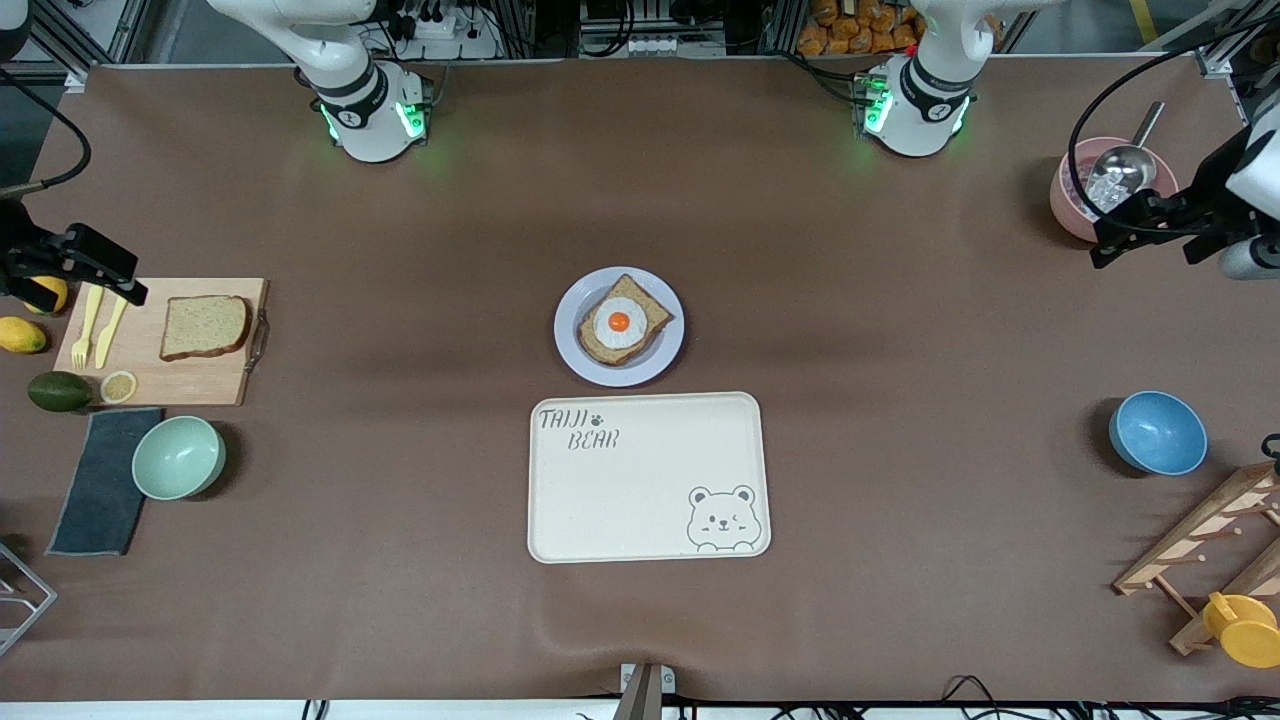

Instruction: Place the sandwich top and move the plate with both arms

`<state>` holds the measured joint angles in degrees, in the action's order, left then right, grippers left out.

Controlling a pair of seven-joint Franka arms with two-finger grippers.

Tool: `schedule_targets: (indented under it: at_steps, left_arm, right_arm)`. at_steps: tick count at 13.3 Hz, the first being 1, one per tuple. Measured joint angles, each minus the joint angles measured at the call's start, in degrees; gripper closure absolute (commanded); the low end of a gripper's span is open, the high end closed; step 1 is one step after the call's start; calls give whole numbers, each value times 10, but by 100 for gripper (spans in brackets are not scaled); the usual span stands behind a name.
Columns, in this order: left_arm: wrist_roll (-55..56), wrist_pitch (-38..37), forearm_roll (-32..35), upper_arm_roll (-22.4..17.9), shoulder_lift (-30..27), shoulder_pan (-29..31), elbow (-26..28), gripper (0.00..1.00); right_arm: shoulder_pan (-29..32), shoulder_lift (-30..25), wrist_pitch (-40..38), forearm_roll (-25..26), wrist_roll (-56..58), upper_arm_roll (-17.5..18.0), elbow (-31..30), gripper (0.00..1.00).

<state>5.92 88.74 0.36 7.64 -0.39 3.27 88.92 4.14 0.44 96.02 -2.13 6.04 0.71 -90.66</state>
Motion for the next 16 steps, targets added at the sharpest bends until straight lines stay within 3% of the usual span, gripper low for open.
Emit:
schedule_targets:
  at_steps: [9,16]
  left_arm:
    - [2,2,0,5,13,-4,0,0]
    - [2,10,-6,5,13,-4,0,0]
  right_arm:
    - [45,32,-21,0,0,-3,-10,0]
    - [103,42,-17,-2,47,-4,-51,0]
